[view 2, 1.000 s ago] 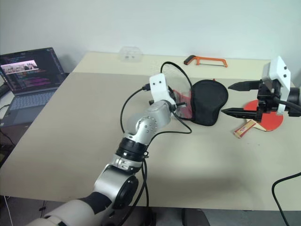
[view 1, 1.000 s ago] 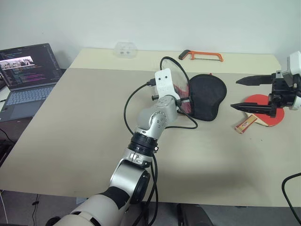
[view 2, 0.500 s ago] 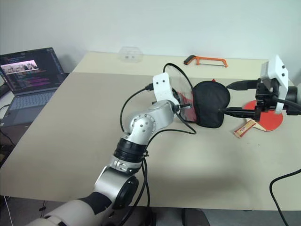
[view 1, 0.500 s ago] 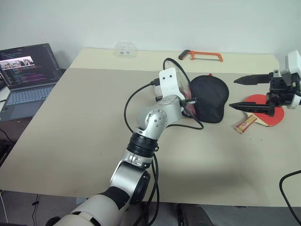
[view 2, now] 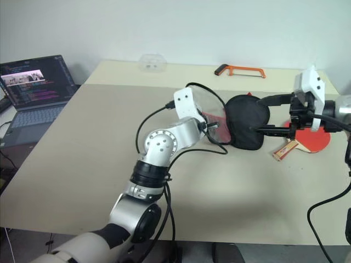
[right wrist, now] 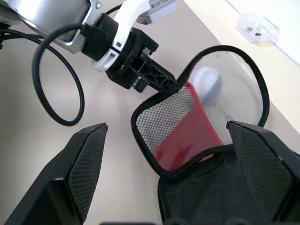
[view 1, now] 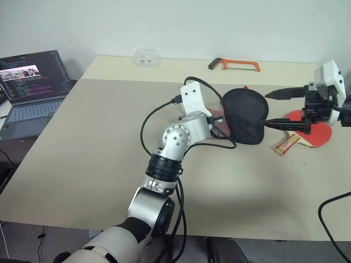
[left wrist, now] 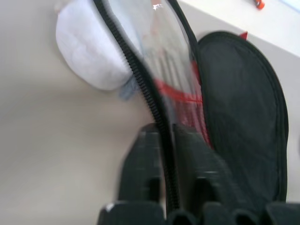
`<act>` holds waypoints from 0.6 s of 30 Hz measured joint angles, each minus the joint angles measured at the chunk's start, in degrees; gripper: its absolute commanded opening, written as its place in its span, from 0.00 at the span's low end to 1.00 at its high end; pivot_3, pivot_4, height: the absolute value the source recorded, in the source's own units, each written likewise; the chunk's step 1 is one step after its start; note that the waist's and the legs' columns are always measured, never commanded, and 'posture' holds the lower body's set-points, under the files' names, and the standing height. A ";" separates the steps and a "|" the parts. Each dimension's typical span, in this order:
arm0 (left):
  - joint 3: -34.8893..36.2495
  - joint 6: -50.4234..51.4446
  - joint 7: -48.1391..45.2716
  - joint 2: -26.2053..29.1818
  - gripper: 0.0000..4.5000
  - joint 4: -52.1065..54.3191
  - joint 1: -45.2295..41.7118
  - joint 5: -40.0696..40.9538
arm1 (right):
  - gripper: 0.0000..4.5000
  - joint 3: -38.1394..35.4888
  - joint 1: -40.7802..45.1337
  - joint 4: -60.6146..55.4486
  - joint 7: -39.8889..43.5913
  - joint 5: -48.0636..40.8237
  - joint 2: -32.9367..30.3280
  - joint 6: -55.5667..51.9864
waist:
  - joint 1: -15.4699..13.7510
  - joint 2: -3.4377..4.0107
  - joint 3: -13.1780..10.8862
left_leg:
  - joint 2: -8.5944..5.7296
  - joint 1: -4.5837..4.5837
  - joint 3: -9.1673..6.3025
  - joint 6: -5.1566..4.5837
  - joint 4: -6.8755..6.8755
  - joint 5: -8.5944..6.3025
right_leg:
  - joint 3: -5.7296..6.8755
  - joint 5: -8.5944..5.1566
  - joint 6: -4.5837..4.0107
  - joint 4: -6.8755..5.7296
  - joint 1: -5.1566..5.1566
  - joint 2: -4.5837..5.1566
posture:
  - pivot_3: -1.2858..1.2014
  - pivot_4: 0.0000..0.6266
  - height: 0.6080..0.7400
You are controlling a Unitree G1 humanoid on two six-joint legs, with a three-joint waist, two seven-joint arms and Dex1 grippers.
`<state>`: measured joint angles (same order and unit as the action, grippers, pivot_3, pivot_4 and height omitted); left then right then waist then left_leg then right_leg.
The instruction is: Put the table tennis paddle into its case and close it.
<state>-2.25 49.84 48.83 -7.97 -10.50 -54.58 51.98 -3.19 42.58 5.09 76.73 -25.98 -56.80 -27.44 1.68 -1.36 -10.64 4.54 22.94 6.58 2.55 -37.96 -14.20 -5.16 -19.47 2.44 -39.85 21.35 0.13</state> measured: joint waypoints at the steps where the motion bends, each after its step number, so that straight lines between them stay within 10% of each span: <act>1: -0.03 0.01 0.37 0.00 0.46 0.00 0.01 0.21 | 1.00 0.01 0.34 0.28 0.10 0.06 0.11 0.09 | 0.02 0.00 0.00 | 0.00 0.00 0.00 0.00 0.00 0.00 | 0.00 0.00 0.00 0.00 0.00 0.00 | 0.52 0.24 1.00; 8: 0.08 -0.53 2.03 0.04 0.99 0.47 0.04 0.04 | 1.00 0.04 1.34 0.94 -0.74 0.54 0.61 0.32 | 0.05 0.00 0.00 | -0.01 0.00 -0.01 0.00 0.00 0.00 | -0.01 0.00 0.00 0.00 -0.01 -0.01 | 0.52 0.24 1.00; 14: -1.73 -1.69 -4.50 1.55 0.99 8.21 0.51 -6.76 | 1.00 0.08 1.98 4.08 -14.65 6.69 3.37 -4.56 | 0.11 0.00 0.00 | -0.01 0.00 0.01 0.01 0.02 0.01 | -0.02 0.00 0.00 0.00 0.00 -0.01 | 0.52 0.24 1.00; 18: -8.11 -0.23 -20.92 12.06 0.99 16.37 2.67 -10.48 | 1.00 -0.33 3.17 5.23 -29.99 11.23 7.77 -14.82 | 0.49 0.06 0.04 | 0.05 -0.05 0.05 0.16 0.11 0.09 | -0.16 0.00 -0.01 -0.11 0.12 -0.08 | 0.52 0.24 1.00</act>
<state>-10.36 49.60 27.91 4.09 5.87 -51.91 41.50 -3.52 45.75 10.32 46.74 -14.75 -49.02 -42.26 2.17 -1.29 -10.60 4.60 22.90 6.63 2.71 -37.85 -14.11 -5.33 -19.48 2.43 -39.96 21.47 0.05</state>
